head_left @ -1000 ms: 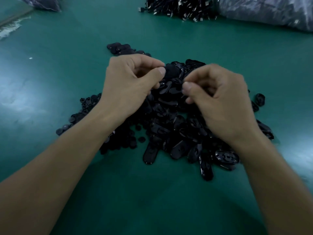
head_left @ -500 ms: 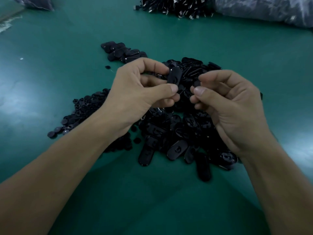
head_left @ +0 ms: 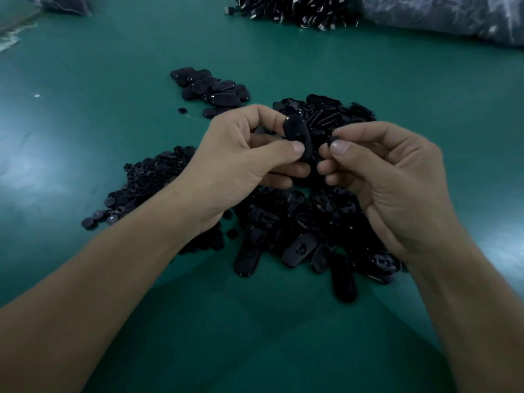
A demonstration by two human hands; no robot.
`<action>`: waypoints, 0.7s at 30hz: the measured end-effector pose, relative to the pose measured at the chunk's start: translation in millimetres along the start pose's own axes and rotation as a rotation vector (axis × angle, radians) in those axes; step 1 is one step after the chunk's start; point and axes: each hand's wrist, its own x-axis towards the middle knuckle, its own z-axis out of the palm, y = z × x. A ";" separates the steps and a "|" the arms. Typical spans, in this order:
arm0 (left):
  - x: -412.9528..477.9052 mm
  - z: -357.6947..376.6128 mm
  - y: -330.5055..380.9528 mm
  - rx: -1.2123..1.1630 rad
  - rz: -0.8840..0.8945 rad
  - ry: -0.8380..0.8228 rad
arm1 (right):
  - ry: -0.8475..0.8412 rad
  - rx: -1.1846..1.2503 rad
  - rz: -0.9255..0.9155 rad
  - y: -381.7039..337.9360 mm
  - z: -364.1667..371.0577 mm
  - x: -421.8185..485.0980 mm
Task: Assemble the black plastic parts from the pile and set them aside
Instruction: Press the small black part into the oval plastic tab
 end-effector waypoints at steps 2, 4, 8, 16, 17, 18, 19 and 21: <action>-0.4 0.7 -0.5 0.001 0.009 -0.010 | -0.003 -0.012 0.002 0.0 -0.1 0.3; -1.0 1.5 0.0 0.019 0.023 -0.033 | -0.013 -0.034 -0.005 0.0 0.1 1.1; -1.8 2.2 1.5 0.050 0.036 -0.030 | -0.015 -0.158 -0.043 1.9 -0.5 2.5; -0.6 4.4 -1.4 0.012 0.013 0.067 | -0.050 -0.214 -0.089 -3.1 3.6 -2.5; -0.5 4.6 -1.6 -0.001 0.012 0.074 | -0.043 -0.232 -0.099 -3.1 4.5 -3.1; -0.4 4.8 -1.8 -0.013 0.014 0.077 | -0.034 -0.246 -0.107 -3.3 5.2 -3.4; -0.6 5.2 -1.8 -0.025 0.016 0.078 | -0.024 -0.255 -0.115 -3.6 5.6 -3.5; -1.3 6.3 -1.9 -0.048 0.020 0.074 | -0.005 -0.262 -0.129 -4.0 6.1 -3.5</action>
